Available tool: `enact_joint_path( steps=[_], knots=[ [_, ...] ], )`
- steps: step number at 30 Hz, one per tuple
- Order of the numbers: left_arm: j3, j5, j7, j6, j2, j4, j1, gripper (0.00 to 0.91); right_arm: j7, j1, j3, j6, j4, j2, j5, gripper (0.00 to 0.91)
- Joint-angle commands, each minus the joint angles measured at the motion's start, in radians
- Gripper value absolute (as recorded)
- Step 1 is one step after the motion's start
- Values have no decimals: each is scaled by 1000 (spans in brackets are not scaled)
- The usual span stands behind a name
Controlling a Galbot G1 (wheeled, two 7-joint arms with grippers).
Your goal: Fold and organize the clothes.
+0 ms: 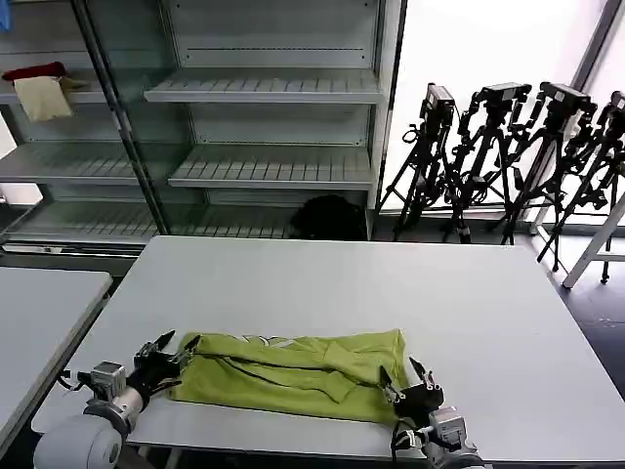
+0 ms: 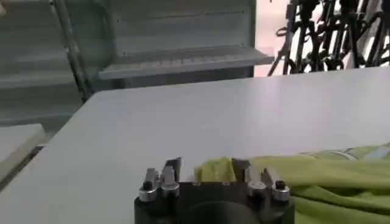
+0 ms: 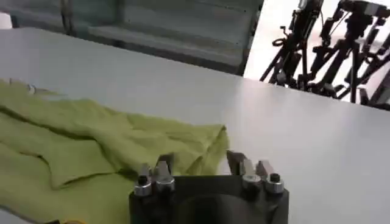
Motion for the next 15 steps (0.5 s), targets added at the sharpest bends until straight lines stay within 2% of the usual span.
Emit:
enact_joint_path(
  steps=[1,3,5,7,10,15],
  knots=[
    [-23,-32,-40,-16,-22,-3,0,907,-13,5,89,3,10,3,10,907],
    [-36,-80,-69,-20,-46,-16,6,907,8,37,152,8,37,-4,236,907],
    [-44,-100,-99,-21,-86,-45,20,907,5,98,227,61,40,-8,454,907],
    [-40,-100,-127,-34,-119,-68,32,907,-6,172,266,99,20,-9,565,907],
    [-26,-93,-179,-45,-172,-78,45,907,-41,265,281,172,-45,-12,537,907],
    [-14,-24,-187,-54,-204,-80,53,907,-92,321,273,208,-107,-27,434,907]
  ],
)
